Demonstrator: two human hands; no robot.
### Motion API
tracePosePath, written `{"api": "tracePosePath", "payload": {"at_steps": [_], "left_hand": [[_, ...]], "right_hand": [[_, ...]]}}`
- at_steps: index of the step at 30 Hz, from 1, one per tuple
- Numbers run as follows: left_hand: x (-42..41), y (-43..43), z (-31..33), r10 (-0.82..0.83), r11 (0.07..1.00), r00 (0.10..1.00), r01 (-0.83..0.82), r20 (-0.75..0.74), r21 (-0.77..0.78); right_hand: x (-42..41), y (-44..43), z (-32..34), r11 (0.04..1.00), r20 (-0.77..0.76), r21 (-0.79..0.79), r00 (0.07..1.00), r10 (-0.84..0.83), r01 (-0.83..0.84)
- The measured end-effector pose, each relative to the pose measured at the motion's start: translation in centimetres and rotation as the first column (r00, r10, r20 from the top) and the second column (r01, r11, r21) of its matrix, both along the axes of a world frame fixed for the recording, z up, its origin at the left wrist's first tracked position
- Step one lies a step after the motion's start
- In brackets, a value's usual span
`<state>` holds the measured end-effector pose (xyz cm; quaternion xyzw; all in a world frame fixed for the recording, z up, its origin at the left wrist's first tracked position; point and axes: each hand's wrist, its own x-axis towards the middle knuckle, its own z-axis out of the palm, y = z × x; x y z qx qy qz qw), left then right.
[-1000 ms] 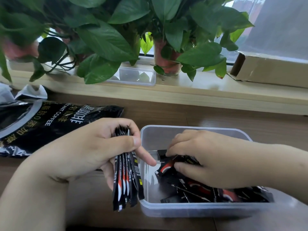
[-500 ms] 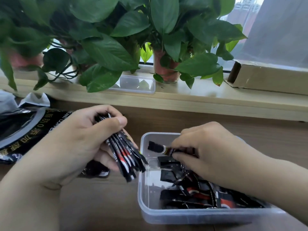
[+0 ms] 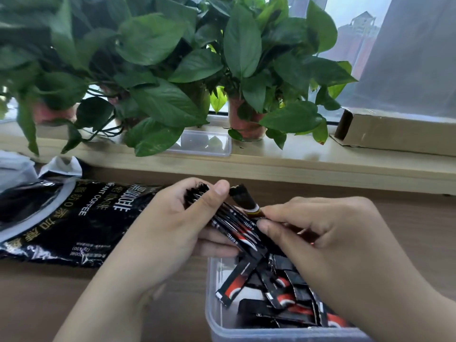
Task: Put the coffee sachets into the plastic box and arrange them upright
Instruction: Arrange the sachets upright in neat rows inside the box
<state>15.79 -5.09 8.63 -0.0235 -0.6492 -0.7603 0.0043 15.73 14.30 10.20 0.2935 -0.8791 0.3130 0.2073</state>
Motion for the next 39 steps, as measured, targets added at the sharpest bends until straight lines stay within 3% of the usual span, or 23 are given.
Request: {"api": "tracePosePath", "payload": {"at_steps": [6, 10, 13, 21, 25, 33, 37, 39], "left_hand": [[-0.2, 0.8, -0.1, 0.003, 0.999, 1.0, -0.002, 0.03, -0.033], [-0.4, 0.7, -0.4, 0.065, 0.994, 0.997, -0.062, 0.035, -0.09], [-0.4, 1.0, -0.5, 0.075, 0.996, 0.995, -0.072, 0.062, -0.051], [0.0, 1.3, -0.3, 0.049, 0.999, 0.997, -0.049, 0.061, 0.01], [-0.3, 2.0, -0.6, 0.098, 0.994, 0.994, -0.1, 0.054, 0.052], [-0.2, 2.9, -1.2, 0.021, 1.0, 0.997, -0.02, 0.068, -0.018], [-0.2, 3.0, -1.4, 0.007, 1.0, 0.996, -0.007, 0.091, 0.0], [-0.2, 3.2, -1.1, -0.003, 1.0, 0.996, 0.001, 0.086, 0.02]], "right_hand": [[0.0, -1.1, 0.1, 0.978, -0.032, 0.205, 0.998, 0.051, -0.043], [1.1, -1.9, 0.1, 0.95, 0.069, 0.306, 0.997, 0.046, -0.065], [1.1, -2.0, -0.6, 0.918, -0.008, 0.396, 1.0, 0.015, -0.01], [0.7, -1.3, -1.1, 0.976, 0.002, 0.216, 1.0, 0.02, -0.02], [0.6, -1.7, -1.6, 0.957, 0.014, 0.285, 0.998, -0.062, 0.055], [1.0, -1.3, -2.0, 0.989, 0.257, 0.148, 0.966, -0.04, 0.001], [1.1, -1.3, -1.7, 0.981, 0.226, 0.192, 0.974, -0.007, -0.037], [0.9, -0.6, -1.8, 0.972, 0.118, 0.234, 0.992, -0.04, 0.011]]}}
